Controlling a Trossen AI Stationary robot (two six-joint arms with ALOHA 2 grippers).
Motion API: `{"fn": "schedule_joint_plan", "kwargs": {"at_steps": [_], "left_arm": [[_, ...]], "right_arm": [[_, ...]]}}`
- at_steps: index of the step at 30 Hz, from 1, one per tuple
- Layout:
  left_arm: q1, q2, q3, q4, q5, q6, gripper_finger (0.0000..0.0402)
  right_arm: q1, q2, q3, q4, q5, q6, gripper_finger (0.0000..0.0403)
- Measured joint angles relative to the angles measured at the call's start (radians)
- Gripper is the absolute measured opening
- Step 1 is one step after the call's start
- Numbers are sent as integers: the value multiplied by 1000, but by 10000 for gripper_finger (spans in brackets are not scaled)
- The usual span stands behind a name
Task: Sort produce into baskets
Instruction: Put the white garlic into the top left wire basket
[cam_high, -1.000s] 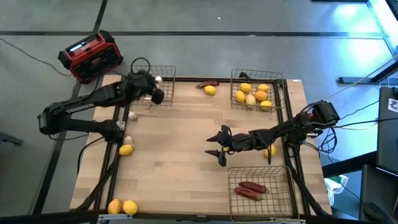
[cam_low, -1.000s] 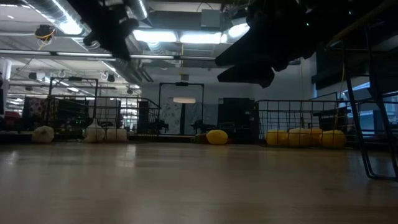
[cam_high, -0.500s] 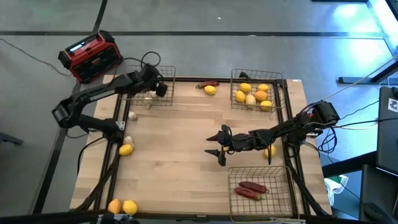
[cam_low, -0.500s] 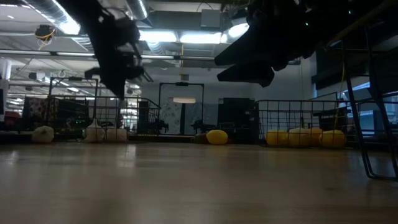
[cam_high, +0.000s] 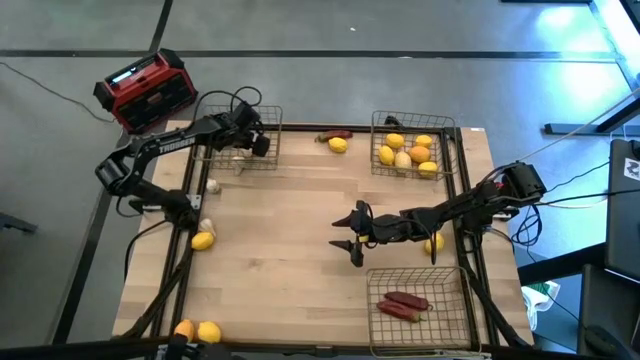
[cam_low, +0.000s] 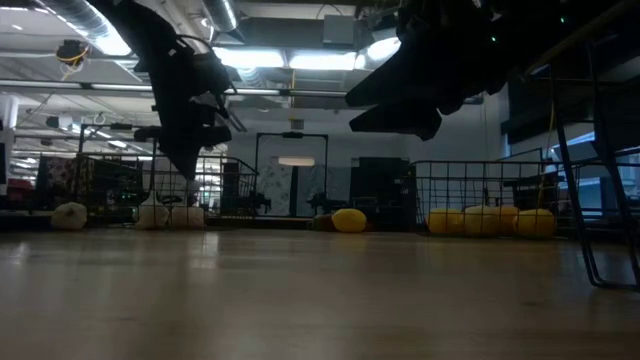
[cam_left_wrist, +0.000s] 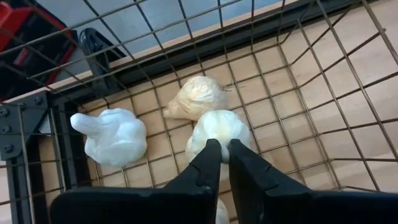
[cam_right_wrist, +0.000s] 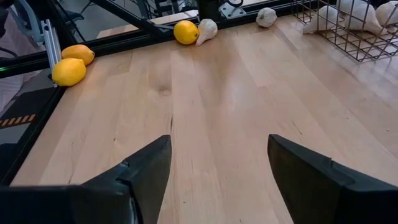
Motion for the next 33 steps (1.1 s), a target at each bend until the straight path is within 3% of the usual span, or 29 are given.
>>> {"fn": "schedule_joint_plan", "kwargs": {"at_steps": [9, 13, 18, 24, 33], "left_arm": [[0, 0, 0, 1, -2, 9, 138], [-7, 0, 0, -7, -2, 26, 169], [-27, -17, 0, -19, 5, 44, 177], [-89, -136, 0, -20, 7, 45, 178], [-292, -332, 0, -21, 122, 70, 178]], "right_arm": [[0, 0, 0, 0, 1, 0, 264], [0, 0, 0, 0, 1, 0, 264], [0, 0, 0, 0, 1, 0, 264], [0, 0, 0, 1, 1, 0, 264], [0, 0, 0, 6, 1, 0, 264]]}}
